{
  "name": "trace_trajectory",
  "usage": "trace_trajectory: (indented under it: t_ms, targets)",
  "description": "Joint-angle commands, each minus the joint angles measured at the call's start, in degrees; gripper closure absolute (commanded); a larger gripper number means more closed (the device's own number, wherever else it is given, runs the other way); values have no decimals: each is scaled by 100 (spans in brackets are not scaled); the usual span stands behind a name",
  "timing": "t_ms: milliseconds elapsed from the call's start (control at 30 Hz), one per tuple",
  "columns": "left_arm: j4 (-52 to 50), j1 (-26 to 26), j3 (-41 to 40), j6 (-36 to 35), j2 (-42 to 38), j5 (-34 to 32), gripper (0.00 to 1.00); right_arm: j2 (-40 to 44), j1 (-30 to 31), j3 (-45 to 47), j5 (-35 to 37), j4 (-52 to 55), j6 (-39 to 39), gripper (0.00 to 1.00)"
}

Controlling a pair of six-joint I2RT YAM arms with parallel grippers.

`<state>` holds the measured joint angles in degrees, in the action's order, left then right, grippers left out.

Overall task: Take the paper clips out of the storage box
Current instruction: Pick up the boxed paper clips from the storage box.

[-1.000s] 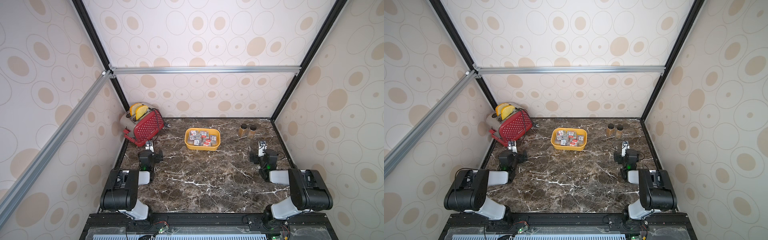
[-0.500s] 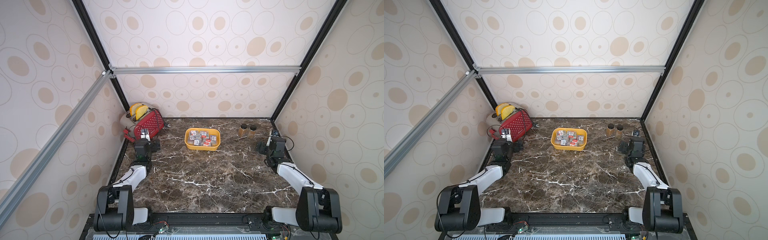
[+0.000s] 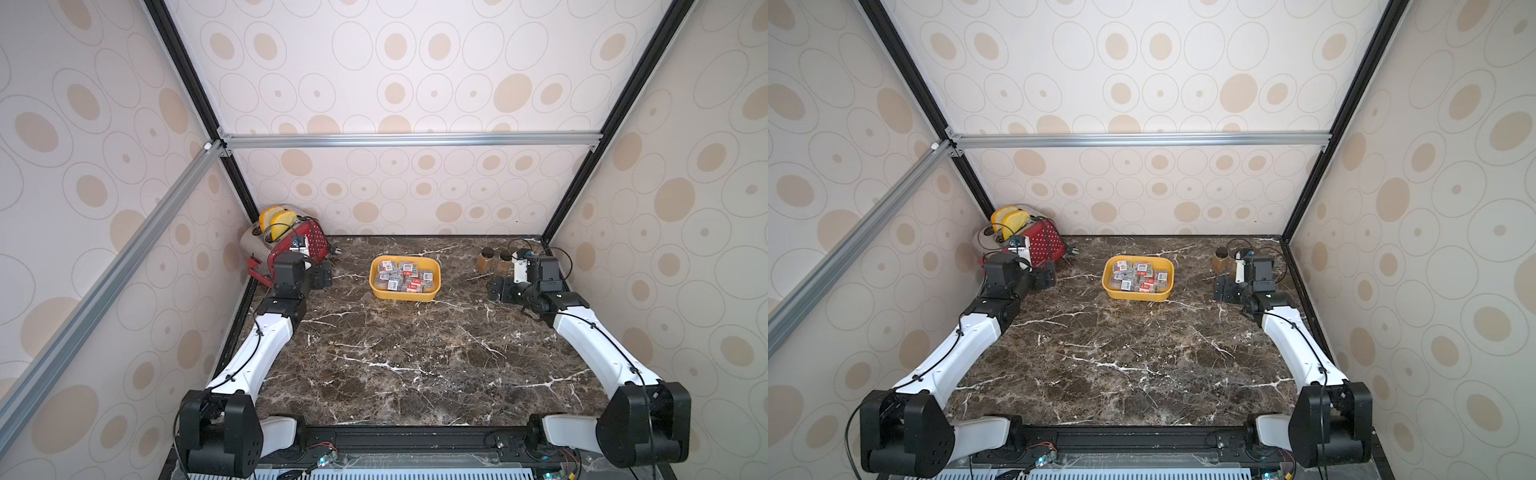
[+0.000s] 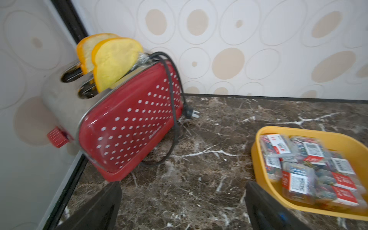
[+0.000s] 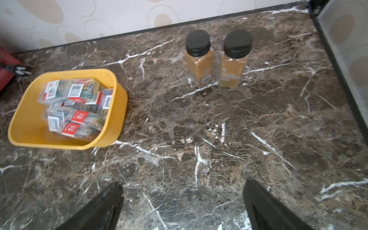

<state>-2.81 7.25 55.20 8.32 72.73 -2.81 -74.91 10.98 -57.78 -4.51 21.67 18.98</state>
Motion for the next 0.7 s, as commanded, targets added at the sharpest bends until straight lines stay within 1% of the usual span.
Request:
trace_trajectory:
  t_ms: [0, 100, 200, 367, 433, 533, 600, 667]
  targets:
    - [-958, 324, 622, 93, 224, 59, 2, -216, 225, -395, -241, 728, -252, 0]
    - [-1355, 631, 1069, 76, 547, -24, 4, -309, 334, -618, -278, 932, -340, 0]
    - [-1544, 868, 1440, 36, 874, -89, 5, -365, 568, -832, -286, 1139, -464, 0]
    - [-2120, 1102, 2311, 36, 1627, -59, 8, -455, 620, -1047, -628, 1289, -647, 0]
    - [-2148, 1214, 2451, 67, 1796, -116, 8, -553, 638, -1152, -697, 1245, -740, 0]
    - [-2146, 1355, 2638, 175, 1988, -123, 8, -953, 662, -1533, -888, 1292, -865, 1]
    - [-2424, 1394, 3023, 199, 2320, 147, 8, -1271, 713, -1882, -920, 1496, -862, 2]
    - [-2742, 1466, 3411, 104, 2692, 71, 8, -1466, 772, -2044, -864, 1516, -853, 2]
